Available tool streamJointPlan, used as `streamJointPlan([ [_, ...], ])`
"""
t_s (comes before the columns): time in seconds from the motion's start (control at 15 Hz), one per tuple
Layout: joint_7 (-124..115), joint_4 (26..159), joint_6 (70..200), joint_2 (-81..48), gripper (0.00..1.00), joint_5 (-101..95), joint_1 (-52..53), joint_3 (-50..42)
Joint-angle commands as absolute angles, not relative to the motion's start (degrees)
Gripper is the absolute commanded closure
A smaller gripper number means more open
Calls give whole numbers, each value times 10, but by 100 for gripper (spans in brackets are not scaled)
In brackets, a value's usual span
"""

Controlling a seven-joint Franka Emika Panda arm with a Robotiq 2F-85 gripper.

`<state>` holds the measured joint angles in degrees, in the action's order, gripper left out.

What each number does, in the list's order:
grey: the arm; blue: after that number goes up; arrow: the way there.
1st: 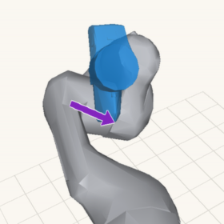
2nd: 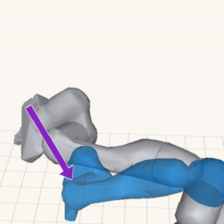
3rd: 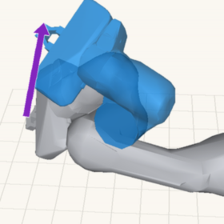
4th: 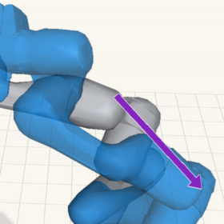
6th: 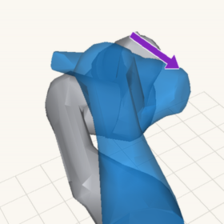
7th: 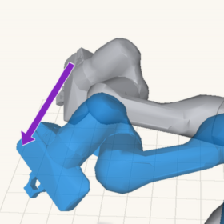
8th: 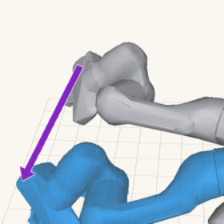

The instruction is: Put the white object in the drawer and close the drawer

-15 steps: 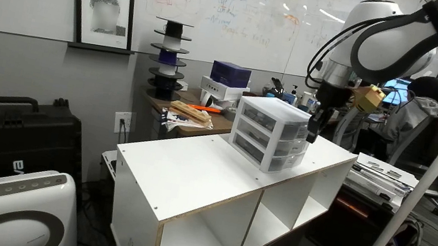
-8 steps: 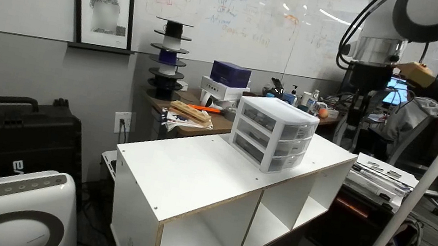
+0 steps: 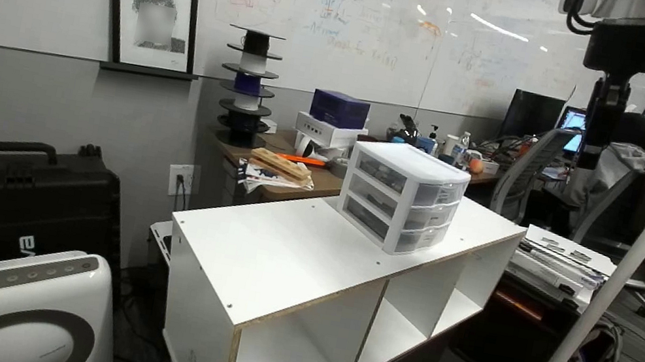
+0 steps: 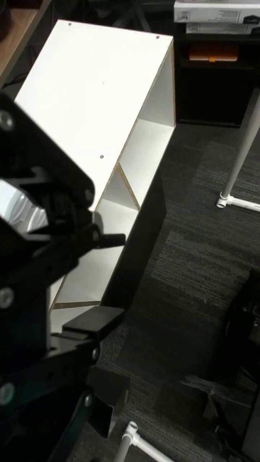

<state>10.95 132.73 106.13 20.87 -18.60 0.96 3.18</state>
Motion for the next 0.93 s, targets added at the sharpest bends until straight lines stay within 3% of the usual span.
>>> streamJointPlan([
  [0.0,80,1327,1006,253,22,-198,12,35],
  [0.2,95,1304,914,273,0,-188,11,26],
  [0.47,118,1258,792,284,0,-206,10,14],
  [0.53,98,1288,838,280,0,-197,18,12],
  [0.87,106,1270,805,284,0,-199,18,6],
])
